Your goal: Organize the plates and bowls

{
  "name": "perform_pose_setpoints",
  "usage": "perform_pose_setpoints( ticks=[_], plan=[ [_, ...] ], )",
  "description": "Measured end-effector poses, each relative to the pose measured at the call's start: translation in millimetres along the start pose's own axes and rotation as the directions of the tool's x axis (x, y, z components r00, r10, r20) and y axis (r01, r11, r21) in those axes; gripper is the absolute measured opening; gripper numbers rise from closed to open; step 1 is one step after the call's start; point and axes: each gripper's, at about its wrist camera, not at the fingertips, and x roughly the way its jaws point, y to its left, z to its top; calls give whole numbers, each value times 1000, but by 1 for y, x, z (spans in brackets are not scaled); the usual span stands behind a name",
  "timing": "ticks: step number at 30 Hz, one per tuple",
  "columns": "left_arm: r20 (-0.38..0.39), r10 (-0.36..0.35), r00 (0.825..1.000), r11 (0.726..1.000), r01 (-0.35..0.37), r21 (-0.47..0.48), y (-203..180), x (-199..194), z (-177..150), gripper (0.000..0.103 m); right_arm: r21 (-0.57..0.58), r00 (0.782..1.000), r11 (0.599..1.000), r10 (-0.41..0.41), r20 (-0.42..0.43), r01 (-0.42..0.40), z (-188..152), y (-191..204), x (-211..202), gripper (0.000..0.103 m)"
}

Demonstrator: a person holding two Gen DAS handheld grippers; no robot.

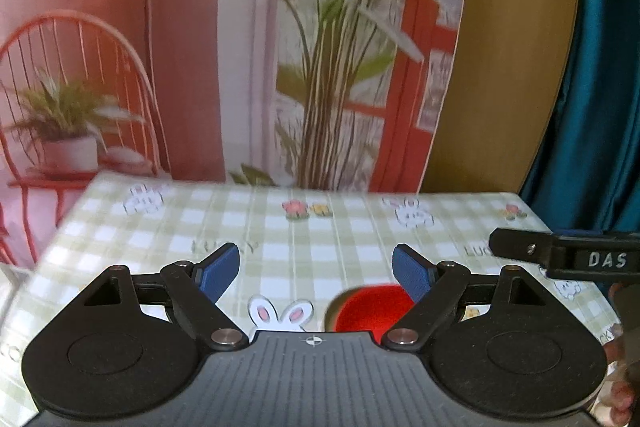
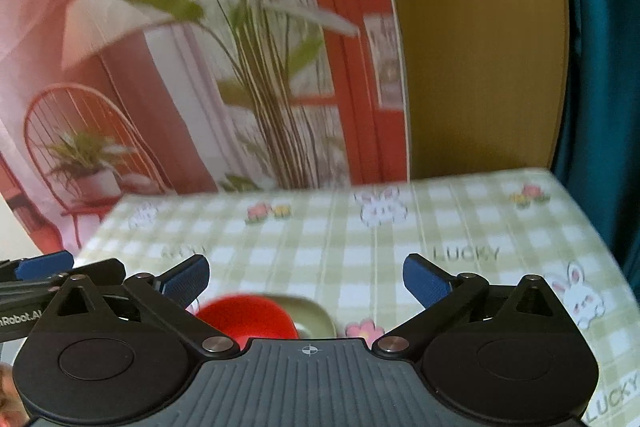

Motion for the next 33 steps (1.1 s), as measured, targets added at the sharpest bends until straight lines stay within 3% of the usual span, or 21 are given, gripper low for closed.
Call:
perform_pose_setpoints(
  ticks=[8, 19, 33],
  plan=[
    [131, 119, 984, 987, -132, 92, -18, -39, 41, 86, -37, 993, 999, 0, 118, 4, 44, 16, -41, 103],
    [239, 113, 964, 991, -128, 50, -20, -82, 70, 86, -73, 982, 997, 35, 186, -21, 70, 32, -78, 103],
    [278, 147, 949, 987, -157, 14, -18, -99, 78, 86, -67, 971, 997, 46, 234, -31, 77, 36, -99, 103]
  ],
)
